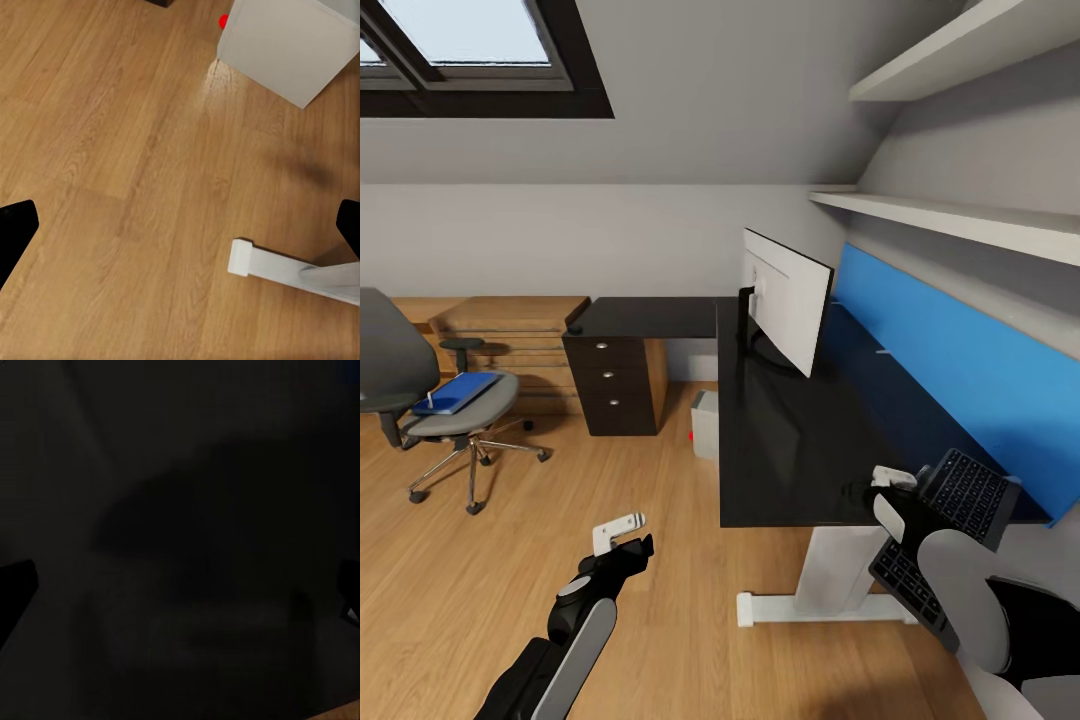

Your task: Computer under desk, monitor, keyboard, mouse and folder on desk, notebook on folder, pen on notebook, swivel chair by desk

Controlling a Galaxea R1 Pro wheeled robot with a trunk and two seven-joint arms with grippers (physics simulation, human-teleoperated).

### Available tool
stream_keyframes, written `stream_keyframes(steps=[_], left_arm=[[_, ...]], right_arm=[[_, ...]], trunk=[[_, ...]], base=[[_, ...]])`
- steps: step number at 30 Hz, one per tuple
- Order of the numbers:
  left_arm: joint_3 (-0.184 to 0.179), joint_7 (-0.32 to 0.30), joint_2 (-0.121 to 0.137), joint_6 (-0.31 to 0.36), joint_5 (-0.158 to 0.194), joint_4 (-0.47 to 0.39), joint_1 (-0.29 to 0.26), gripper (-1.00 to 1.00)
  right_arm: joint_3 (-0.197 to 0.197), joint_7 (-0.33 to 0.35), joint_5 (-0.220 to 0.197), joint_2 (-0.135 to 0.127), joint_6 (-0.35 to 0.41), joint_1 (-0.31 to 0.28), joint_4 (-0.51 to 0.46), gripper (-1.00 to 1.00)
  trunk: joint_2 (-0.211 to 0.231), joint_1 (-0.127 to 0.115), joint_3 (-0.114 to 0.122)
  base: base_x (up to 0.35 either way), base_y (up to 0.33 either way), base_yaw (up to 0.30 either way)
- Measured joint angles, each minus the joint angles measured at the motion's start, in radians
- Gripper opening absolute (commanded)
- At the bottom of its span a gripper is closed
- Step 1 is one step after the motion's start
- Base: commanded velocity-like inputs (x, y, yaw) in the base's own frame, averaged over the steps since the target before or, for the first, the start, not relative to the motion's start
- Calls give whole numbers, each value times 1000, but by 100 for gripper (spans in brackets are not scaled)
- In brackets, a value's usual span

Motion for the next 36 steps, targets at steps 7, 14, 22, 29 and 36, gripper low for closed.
stream_keyframes(steps=[7, 14, 22, 29, 36], left_arm=[[0, 0, 0, 0, 0, 0, 0, 100], [0, 0, 0, 0, 0, 0, 0, 100], [0, 0, 1, 0, 0, 0, 0, 100], [1, 0, 1, 0, 0, 0, 0, 100], [0, 0, 1, 0, 0, 1, 0, 100]], right_arm=[[1, 0, 0, 0, -1, 0, 0, 100], [1, 0, 1, 0, 1, 0, -12, 100], [1, 0, 1, 1, 9, 8, -62, 100], [4, 0, 0, 12, 55, 61, -169, 100], [1, -1, -1, 61, 263, 246, -564, 100]], trunk=[[0, 0, 0], [0, 0, 0], [0, 0, 0], [0, 0, 0], [0, 0, 0]], base=[[0, 0, 0], [0, 0, 0], [0, 0, 0], [0, 0, 0], [0, 0, 0]])
